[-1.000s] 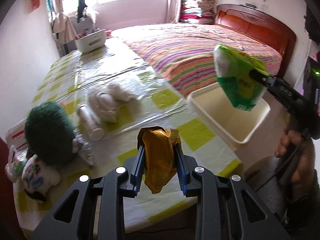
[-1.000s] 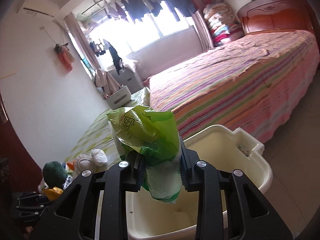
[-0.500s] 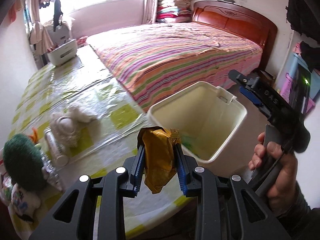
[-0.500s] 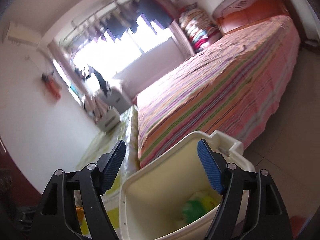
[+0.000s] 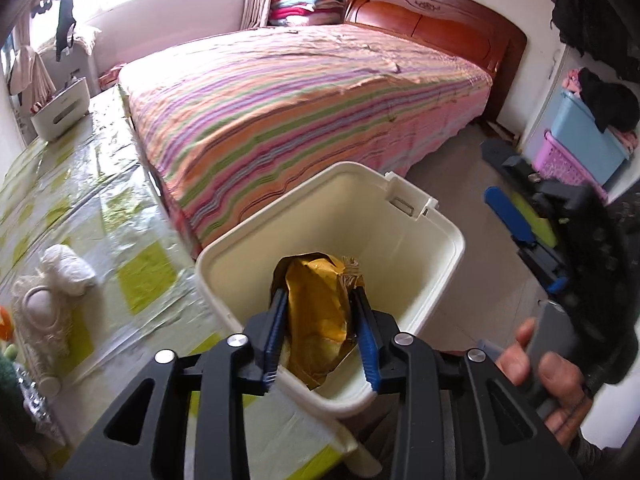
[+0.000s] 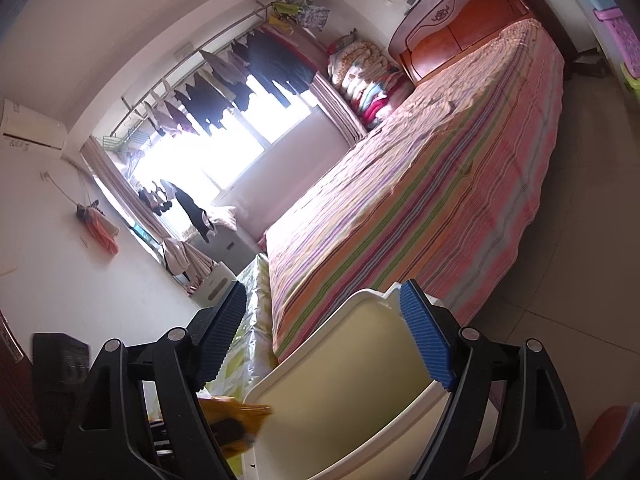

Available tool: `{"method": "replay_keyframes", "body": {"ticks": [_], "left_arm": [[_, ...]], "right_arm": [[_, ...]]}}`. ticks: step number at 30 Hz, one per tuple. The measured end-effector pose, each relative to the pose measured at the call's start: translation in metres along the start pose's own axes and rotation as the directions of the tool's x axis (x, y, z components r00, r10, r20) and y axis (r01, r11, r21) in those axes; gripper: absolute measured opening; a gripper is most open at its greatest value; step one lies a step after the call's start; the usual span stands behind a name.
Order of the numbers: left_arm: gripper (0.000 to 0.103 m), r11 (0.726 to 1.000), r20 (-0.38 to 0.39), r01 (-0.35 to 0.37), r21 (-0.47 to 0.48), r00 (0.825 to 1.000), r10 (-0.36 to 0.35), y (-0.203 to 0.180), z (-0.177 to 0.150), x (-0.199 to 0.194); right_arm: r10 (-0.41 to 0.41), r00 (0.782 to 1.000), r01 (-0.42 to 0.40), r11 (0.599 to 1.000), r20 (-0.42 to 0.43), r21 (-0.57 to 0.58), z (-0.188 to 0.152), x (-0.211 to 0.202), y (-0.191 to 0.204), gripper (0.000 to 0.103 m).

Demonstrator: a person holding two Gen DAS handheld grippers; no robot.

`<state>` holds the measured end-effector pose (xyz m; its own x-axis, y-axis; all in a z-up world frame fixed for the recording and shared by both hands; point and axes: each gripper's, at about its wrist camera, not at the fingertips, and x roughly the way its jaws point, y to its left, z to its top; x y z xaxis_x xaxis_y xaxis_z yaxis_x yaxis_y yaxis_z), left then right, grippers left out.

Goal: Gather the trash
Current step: 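Open the right tool over the bin while the left drops the yellow paper in, then grasp the white crumpled tissue with the right tool while the left grasps the green fuzzy ball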

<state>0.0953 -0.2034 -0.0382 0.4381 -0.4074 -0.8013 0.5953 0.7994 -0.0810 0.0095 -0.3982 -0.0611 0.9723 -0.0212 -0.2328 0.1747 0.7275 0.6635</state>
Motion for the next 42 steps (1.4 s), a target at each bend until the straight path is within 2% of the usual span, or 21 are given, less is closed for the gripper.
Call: {"method": "replay_keyframes", "body": {"ticks": [2, 4, 7, 10, 13, 16, 19, 24, 25, 28, 29, 33, 34, 38, 40, 42], "left_arm": [[0.042, 1.000, -0.023, 0.005, 0.003, 1.000, -0.004, -0.002, 0.002, 0.010], [0.056, 1.000, -0.039, -0.004, 0.000, 0.999, 0.004, -0.003, 0.002, 0.018], [0.068, 1.000, -0.038, -0.016, 0.000, 0.999, 0.016, -0.003, 0.003, 0.022], [0.069, 0.999, -0.027, -0.038, -0.001, 0.999, 0.038, 0.000, 0.003, 0.017], [0.069, 0.998, 0.045, -0.068, -0.019, 0.997, 0.069, 0.011, -0.002, -0.006], [0.074, 0.991, 0.124, -0.123, -0.045, 0.984, 0.128, 0.031, -0.013, -0.034], [0.076, 0.980, 0.208, -0.185, -0.080, 0.958, 0.198, 0.058, -0.026, -0.067], [0.080, 0.950, 0.310, -0.287, -0.119, 0.899, 0.311, 0.108, -0.046, -0.115], [0.081, 0.941, 0.331, -0.313, -0.129, 0.881, 0.339, 0.119, -0.051, -0.125], [0.081, 0.922, 0.373, -0.362, -0.140, 0.843, 0.388, 0.142, -0.065, -0.145], [0.081, 0.911, 0.393, -0.385, -0.146, 0.823, 0.411, 0.152, -0.072, -0.153], [0.081, 0.901, 0.410, -0.405, -0.155, 0.803, 0.432, 0.182, -0.090, -0.170], [0.081, 0.900, 0.411, -0.401, -0.170, 0.801, 0.435, 0.191, -0.095, -0.173], [0.081, 0.906, 0.378, -0.313, -0.283, 0.832, 0.406, 0.234, -0.112, -0.183], [0.081, 0.898, 0.357, -0.296, -0.325, 0.841, 0.406, 0.248, -0.117, -0.183], [0.081, 0.896, 0.347, -0.274, -0.349, 0.851, 0.395, 0.255, -0.121, -0.181]], "right_arm": [[0.002, 1.000, -0.002, 1.000, 0.002, 0.005, 0.000, -0.001, -0.002, 0.079], [0.001, 1.000, -0.001, 1.000, 0.004, 0.008, 0.000, -0.003, -0.003, 0.079], [0.003, 1.000, -0.004, 1.000, 0.005, 0.013, 0.001, -0.003, -0.005, 0.079], [0.008, 1.000, -0.008, 1.000, 0.002, 0.013, 0.001, -0.004, -0.005, 0.079], [0.017, 1.000, -0.017, 1.000, -0.004, 0.002, 0.000, -0.003, -0.001, 0.079], [0.033, 0.999, -0.033, 0.999, -0.022, -0.016, -0.002, -0.001, 0.006, 0.079], [0.043, 0.998, -0.045, 0.998, -0.037, -0.042, -0.005, 0.002, 0.015, 0.079], [0.065, 0.994, -0.073, 0.992, -0.082, -0.103, -0.016, 0.012, 0.042, 0.079], [0.071, 0.994, -0.081, 0.990, -0.089, -0.118, -0.018, 0.013, 0.048, 0.079], [0.121, 0.985, -0.141, 0.974, -0.122, -0.180, -0.028, 0.015, 0.071, 0.081], [0.139, 0.980, -0.167, 0.964, -0.146, -0.205, -0.032, 0.017, 0.081, 0.081], [0.196, 0.942, -0.270, 0.926, -0.273, -0.265, -0.056, 0.038, 0.119, 0.081], [0.205, 0.932, -0.289, 0.918, -0.299, -0.272, -0.062, 0.043, 0.128, 0.081], [0.214, 0.880, -0.361, 0.881, -0.423, -0.305, -0.092, 0.071, 0.167, 0.081], [0.202, 0.860, -0.382, 0.863, -0.469, -0.330, -0.101, 0.086, 0.185, 0.082], [0.165, 0.857, -0.377, 0.847, -0.488, -0.375, -0.108, 0.101, 0.204, 0.082]]}}
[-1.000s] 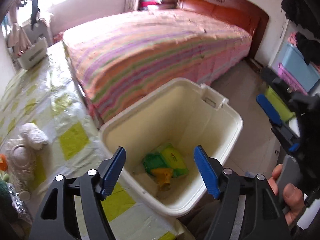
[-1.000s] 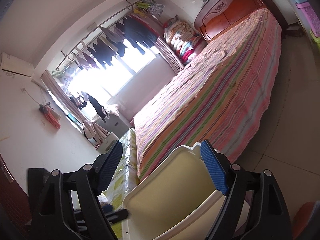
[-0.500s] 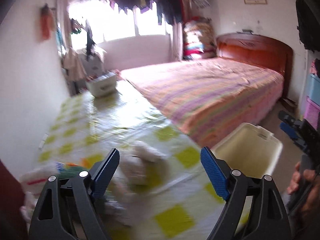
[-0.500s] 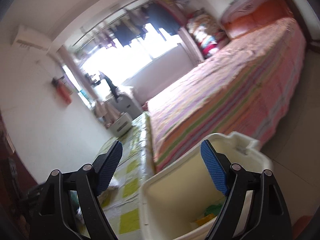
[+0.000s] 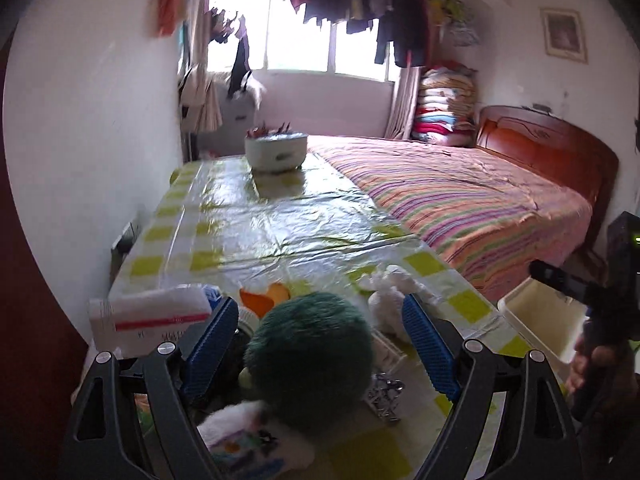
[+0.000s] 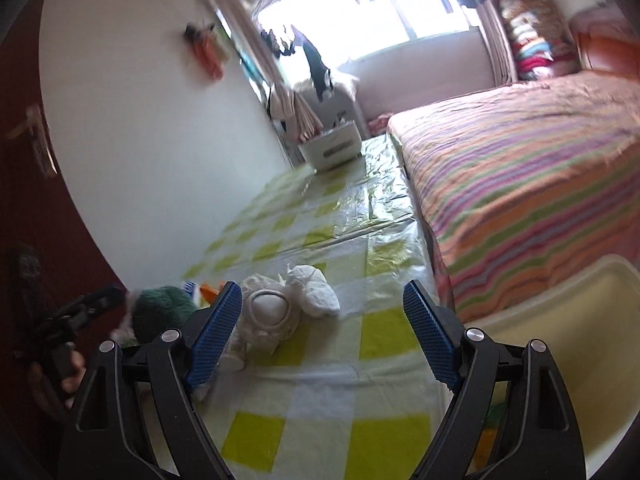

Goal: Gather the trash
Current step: 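Grasp the white crumpled tissue with the right tool while the left grasps the green fuzzy ball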

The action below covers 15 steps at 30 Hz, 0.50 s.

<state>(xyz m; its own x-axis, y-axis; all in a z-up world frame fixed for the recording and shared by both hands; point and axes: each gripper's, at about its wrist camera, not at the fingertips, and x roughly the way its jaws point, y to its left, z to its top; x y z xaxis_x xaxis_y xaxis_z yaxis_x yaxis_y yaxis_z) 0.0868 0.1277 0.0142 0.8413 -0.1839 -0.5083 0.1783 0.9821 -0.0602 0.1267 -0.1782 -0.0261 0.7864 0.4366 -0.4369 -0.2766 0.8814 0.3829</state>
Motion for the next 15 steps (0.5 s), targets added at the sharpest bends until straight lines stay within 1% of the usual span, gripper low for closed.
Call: {"method": "replay_keyframes", "body": {"ticks": [3, 6, 7, 9, 12, 15], "left_arm": [[0.081, 0.999, -0.029, 0.023, -0.033, 0.999, -0.024, 0.007, -0.002, 0.010], [0.081, 1.000, -0.047, -0.003, -0.016, 0.999, 0.002, 0.003, -0.005, 0.022], [0.081, 1.000, -0.057, -0.003, -0.011, 0.998, 0.003, 0.002, -0.006, 0.025], [0.081, 1.000, -0.075, 0.012, -0.013, 0.997, -0.013, 0.001, -0.007, 0.030], [0.081, 0.999, -0.105, 0.034, -0.009, 0.994, -0.035, 0.000, -0.008, 0.037], [0.081, 1.000, -0.120, 0.012, 0.006, 0.993, -0.011, -0.003, -0.009, 0.044]], "right_arm": [[-0.033, 0.998, 0.030, 0.998, -0.059, -0.049, 0.015, 0.034, 0.010, 0.082], [-0.059, 0.992, 0.049, 0.995, -0.115, -0.084, 0.027, 0.065, 0.012, 0.082], [-0.064, 0.987, 0.051, 0.994, -0.149, -0.095, 0.029, 0.079, 0.014, 0.081], [-0.069, 0.981, 0.051, 0.993, -0.179, -0.106, 0.027, 0.095, 0.014, 0.081], [-0.080, 0.966, 0.050, 0.991, -0.247, -0.124, 0.023, 0.124, 0.018, 0.081], [-0.094, 0.951, 0.051, 0.987, -0.294, -0.151, 0.020, 0.146, 0.022, 0.081]]}}
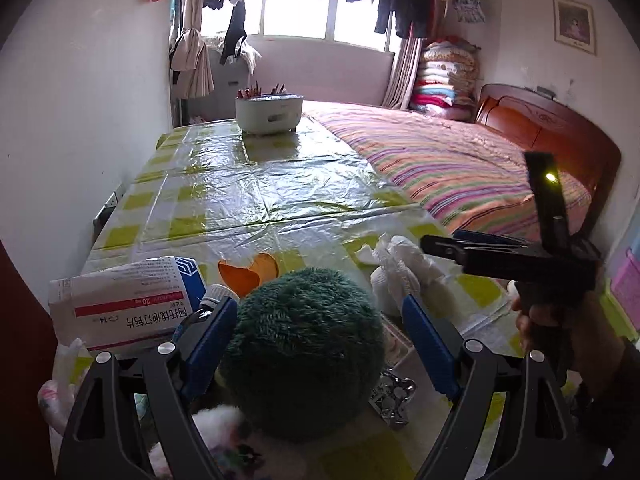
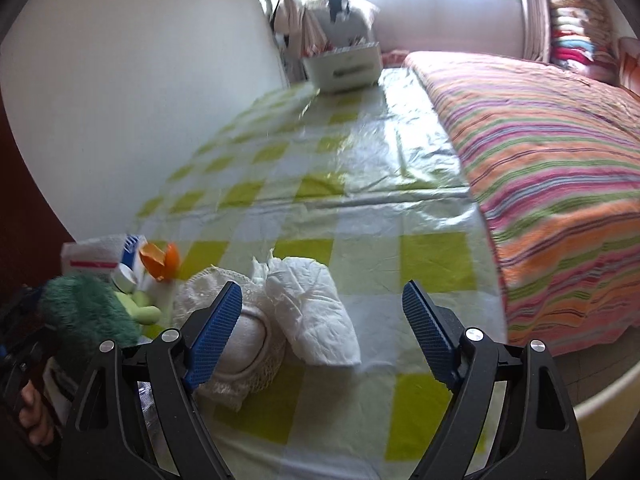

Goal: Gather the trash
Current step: 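Grasp the white crumpled tissue with the right tool while the left grasps the green fuzzy ball, then release the tissue into the bin with the right tool while the left carries the ball over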

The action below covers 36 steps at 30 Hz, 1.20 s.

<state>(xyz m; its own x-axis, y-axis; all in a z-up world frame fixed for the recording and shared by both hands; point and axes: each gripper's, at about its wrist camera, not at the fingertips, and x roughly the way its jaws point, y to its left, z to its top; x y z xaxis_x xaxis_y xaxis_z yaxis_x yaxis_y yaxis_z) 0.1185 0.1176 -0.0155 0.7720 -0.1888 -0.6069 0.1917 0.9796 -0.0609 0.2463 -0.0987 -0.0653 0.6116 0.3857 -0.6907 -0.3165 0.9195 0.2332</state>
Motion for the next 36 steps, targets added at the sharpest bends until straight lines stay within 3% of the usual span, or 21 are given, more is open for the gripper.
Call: {"method": "replay_keyframes", "body": {"ticks": [4, 11, 14, 18, 27, 36], "left_arm": [[0.081, 0.999, -0.008, -0.035, 0.013, 0.999, 0.035, -0.002, -0.001, 0.005], [0.079, 0.989, -0.040, -0.137, 0.048, 0.990, 0.139, -0.002, -0.004, 0.018], [0.073, 0.993, -0.043, -0.120, 0.006, 0.992, 0.120, 0.006, -0.004, 0.016], [0.066, 0.994, -0.031, -0.088, -0.065, 0.996, 0.086, 0.018, -0.003, 0.011], [0.064, 0.994, 0.068, -0.029, -0.106, 0.997, 0.036, 0.013, 0.004, -0.008], [0.064, 0.993, 0.110, 0.034, -0.113, 0.994, -0.021, -0.006, 0.016, -0.013]], "right_arm": [[-0.017, 0.998, 0.015, 1.000, -0.060, -0.020, 0.005, 0.023, 0.003, 0.075], [0.032, 0.989, -0.035, 0.999, -0.142, -0.015, 0.001, 0.041, 0.000, 0.032], [0.034, 0.990, -0.038, 0.999, -0.139, -0.027, 0.000, 0.038, 0.005, 0.026], [0.057, 0.995, -0.059, 0.998, -0.077, -0.024, 0.002, 0.020, 0.009, 0.024], [0.126, 0.985, -0.135, 0.988, 0.114, 0.073, 0.005, -0.040, -0.009, 0.024], [0.080, 0.978, -0.104, 0.988, 0.193, 0.112, -0.005, -0.078, -0.037, 0.024]]}}
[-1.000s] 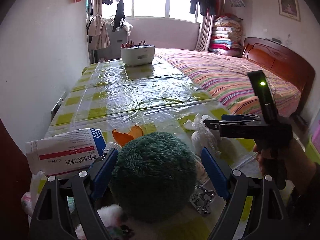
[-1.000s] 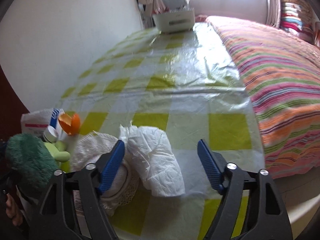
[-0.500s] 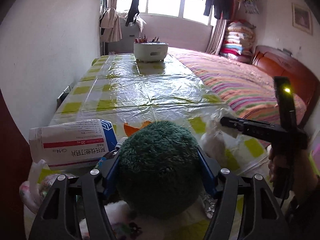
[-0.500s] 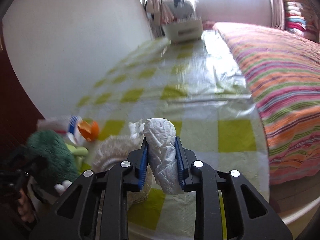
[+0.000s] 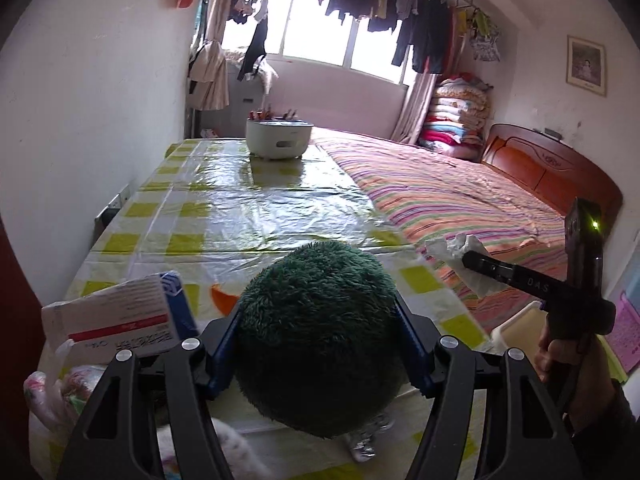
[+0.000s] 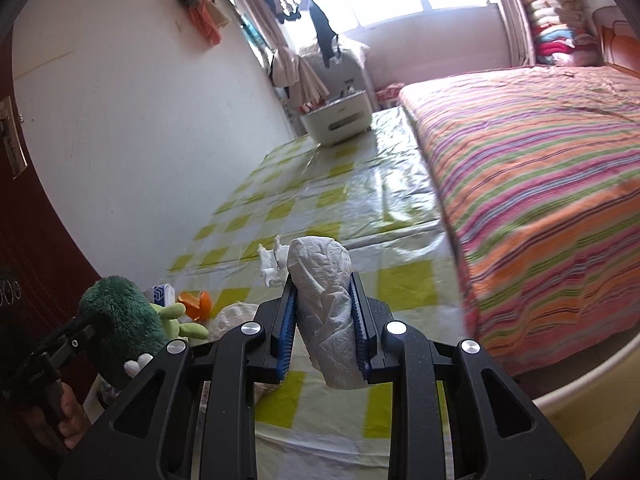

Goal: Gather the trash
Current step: 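Release the tissue into the bin with the right tool while the left carries the ball over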

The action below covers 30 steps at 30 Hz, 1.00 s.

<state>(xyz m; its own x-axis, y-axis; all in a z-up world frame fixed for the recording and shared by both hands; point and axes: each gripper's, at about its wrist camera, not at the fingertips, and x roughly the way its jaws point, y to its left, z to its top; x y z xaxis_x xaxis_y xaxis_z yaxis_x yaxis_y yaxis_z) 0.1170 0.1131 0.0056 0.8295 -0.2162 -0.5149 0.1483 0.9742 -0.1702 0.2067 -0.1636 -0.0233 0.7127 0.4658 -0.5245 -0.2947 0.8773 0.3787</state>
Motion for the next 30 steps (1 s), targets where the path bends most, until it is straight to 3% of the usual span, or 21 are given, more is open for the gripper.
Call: {"method": "replay_keyframes", "body": {"ticks": [14, 30], "left_arm": [[0.065, 0.987, -0.018, 0.144, 0.070, 0.989, -0.144, -0.082, 0.003, 0.016], [0.065, 0.935, -0.096, 0.325, 0.140, 0.945, -0.314, -0.180, -0.011, 0.027]], "right_arm": [[-0.115, 0.990, 0.113, 0.993, 0.080, 0.020, -0.007, -0.067, -0.041, 0.024], [-0.295, 0.946, 0.278, 0.951, 0.133, 0.135, -0.037, -0.139, -0.104, 0.026]]}}
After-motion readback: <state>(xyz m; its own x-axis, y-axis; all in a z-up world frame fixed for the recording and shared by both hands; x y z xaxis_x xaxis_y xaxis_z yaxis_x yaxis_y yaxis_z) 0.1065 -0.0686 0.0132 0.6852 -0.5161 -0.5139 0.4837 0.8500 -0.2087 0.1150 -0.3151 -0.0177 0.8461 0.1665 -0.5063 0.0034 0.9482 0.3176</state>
